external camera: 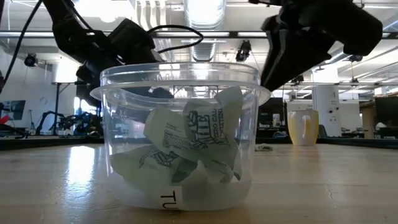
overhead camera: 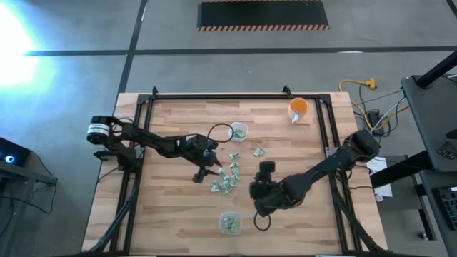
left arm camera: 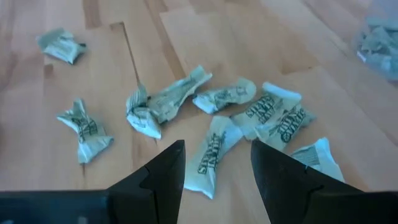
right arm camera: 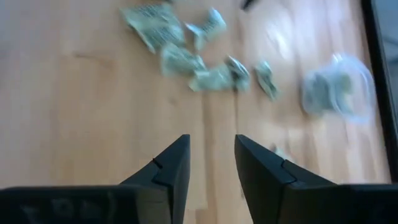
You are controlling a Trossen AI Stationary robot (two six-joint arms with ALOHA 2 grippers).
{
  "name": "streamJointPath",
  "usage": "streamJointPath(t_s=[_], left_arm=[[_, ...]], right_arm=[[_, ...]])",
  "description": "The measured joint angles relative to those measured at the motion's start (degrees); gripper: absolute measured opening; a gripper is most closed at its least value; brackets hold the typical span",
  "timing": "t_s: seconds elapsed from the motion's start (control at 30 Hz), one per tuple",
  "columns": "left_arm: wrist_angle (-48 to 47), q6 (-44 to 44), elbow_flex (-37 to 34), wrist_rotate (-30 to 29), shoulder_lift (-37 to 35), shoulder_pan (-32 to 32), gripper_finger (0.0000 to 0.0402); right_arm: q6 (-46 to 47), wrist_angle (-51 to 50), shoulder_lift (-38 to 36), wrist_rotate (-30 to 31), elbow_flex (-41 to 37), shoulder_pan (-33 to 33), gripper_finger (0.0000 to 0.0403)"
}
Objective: Pick and place items into bin
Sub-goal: Put the stevia packet into the top transparent bin
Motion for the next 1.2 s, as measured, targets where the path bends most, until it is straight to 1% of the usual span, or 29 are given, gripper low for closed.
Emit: streamJointPath(t_s=[0.1, 0.23, 0.37, 0.57, 0.77, 1.0, 1.2], left_arm=[[1.7, 0.1, -0.2, -0.2, 0.0, -0.4, 0.0167], [2.8, 0.9, -0.2, -0.2, 0.5, -1.1, 0.0167], [2.7, 1.2, -0.3, -0.2, 1.4, -1.4, 0.0167], [2.8, 1.6, -0.1, -0.2, 2.1, -1.4, 0.0167], [5.8, 3.1, 0.6, -0.4, 6.2, -1.7, 0.0166], [3.7, 3.1, 3.8, -0.4, 9.8, -1.7, 0.0166], [3.5, 3.1, 4.3, 0.0, 11.8, -1.7, 0.0166]], right_arm=[[5.0, -5.1, -0.2, 2.2, -0.1, 0.0, 0.011], [10.9, -10.2, -0.3, 2.5, -0.4, 0.0, 0.0102], [14.2, -12.3, -0.3, 2.5, -1.1, 0.0, 0.0095], [14.6, -12.4, -0.3, 2.5, -1.7, 0.0, 0.0085], [14.6, -12.2, -0.3, 2.9, -1.7, 0.0, 0.0076], [14.6, -12.0, -0.3, 2.9, -1.7, 0.0, 0.007], [14.6, -12.1, -0.3, 2.9, -2.0, 0.0, 0.0075]])
